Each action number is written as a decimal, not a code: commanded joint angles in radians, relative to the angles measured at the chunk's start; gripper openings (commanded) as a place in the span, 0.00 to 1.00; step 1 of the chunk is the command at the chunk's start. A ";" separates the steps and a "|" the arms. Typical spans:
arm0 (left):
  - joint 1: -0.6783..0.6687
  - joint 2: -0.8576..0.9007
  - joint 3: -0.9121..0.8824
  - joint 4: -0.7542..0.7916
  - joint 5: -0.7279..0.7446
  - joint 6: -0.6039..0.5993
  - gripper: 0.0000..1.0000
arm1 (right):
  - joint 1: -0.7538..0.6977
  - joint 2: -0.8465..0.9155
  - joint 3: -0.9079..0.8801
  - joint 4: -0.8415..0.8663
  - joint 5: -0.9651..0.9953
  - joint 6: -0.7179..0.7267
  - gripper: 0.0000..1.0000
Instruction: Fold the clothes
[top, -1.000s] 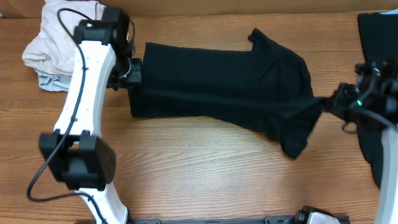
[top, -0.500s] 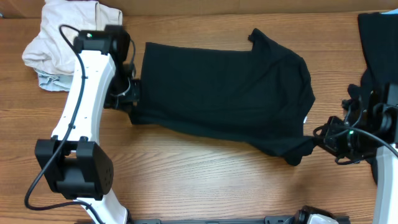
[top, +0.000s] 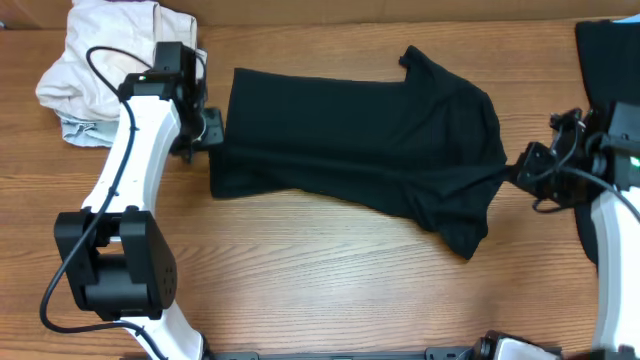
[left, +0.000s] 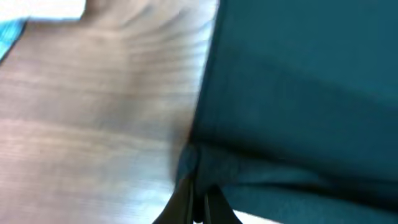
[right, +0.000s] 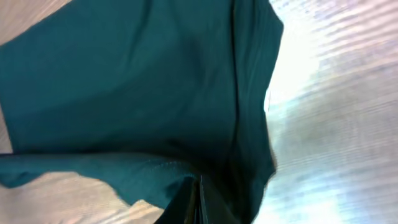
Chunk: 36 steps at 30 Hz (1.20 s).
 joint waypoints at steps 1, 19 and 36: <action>-0.050 0.005 -0.004 0.070 0.020 -0.018 0.04 | 0.018 0.076 -0.002 0.055 0.012 0.000 0.04; -0.091 0.200 -0.004 0.292 -0.035 -0.050 0.10 | 0.018 0.235 -0.003 0.235 0.042 -0.008 0.04; -0.017 0.206 0.149 0.195 0.158 0.022 1.00 | 0.019 0.297 0.173 0.164 0.034 -0.023 1.00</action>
